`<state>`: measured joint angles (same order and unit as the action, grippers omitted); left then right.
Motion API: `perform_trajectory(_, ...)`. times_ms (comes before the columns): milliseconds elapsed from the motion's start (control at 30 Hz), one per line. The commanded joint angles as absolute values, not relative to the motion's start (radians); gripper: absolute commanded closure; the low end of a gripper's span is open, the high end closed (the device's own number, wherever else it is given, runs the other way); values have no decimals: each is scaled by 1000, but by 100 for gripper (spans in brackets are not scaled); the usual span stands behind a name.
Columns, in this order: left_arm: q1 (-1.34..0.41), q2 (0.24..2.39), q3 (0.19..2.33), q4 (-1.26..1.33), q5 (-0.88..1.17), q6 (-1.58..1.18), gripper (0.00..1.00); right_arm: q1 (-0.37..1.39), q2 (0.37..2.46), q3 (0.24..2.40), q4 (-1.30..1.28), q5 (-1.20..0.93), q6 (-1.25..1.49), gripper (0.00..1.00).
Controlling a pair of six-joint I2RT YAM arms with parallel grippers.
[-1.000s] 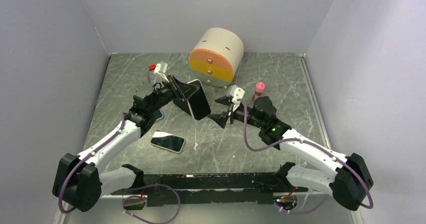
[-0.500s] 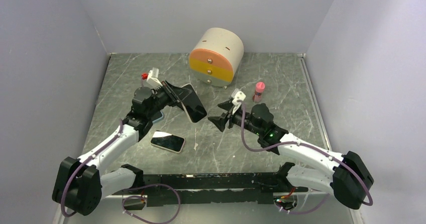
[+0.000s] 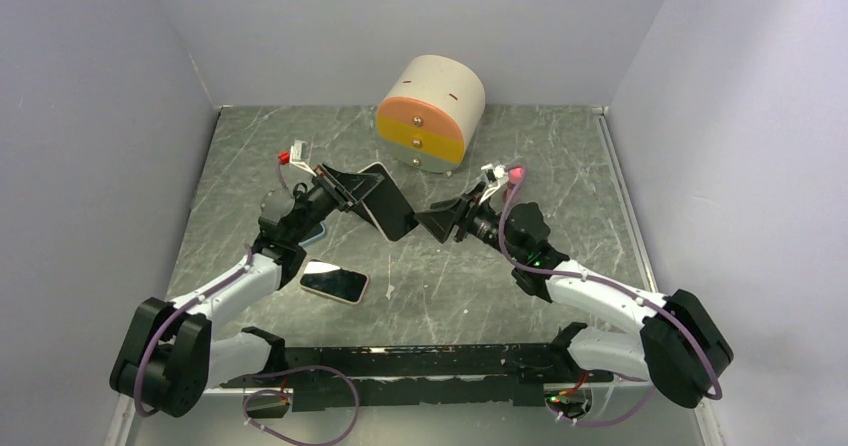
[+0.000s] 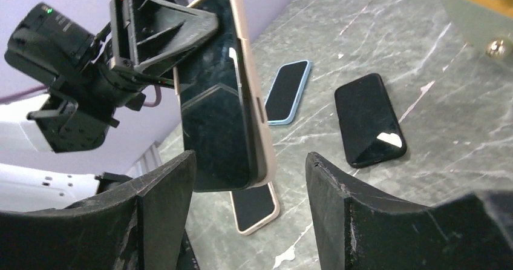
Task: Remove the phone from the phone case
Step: Remove the phone case from the phone.
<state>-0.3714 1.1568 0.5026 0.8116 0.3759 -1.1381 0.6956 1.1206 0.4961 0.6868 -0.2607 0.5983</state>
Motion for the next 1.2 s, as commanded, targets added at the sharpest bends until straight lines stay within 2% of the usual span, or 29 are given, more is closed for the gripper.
perform_trajectory(0, -368, 1144, 511, 1026, 408, -1180, 98, 669, 1140, 480, 839, -312, 758, 32)
perform_trajectory(300, -368, 1208, 509, 1106, 418, -1216, 97, 665, 1234, 502, 975, -511, 801, 42)
perform_trajectory(700, -368, 1217, 513, 1107, 426, -1200, 97, 664, 1236, 507, 1054, -573, 813, 57)
perform_trajectory(867, -367, 1245, 494, 1216, 432, -1231, 97, 660, 1276, 510, 1176, -608, 888, 59)
perform_trajectory(1000, -367, 1263, 485, 1296, 433, -1258, 98, 659, 1286, 523, 1170, -616, 889, 58)
perform_trajectory(1167, -368, 1226, 482, 1270, 416, -1234, 98, 660, 1280, 524, 1110, -612, 868, 56)
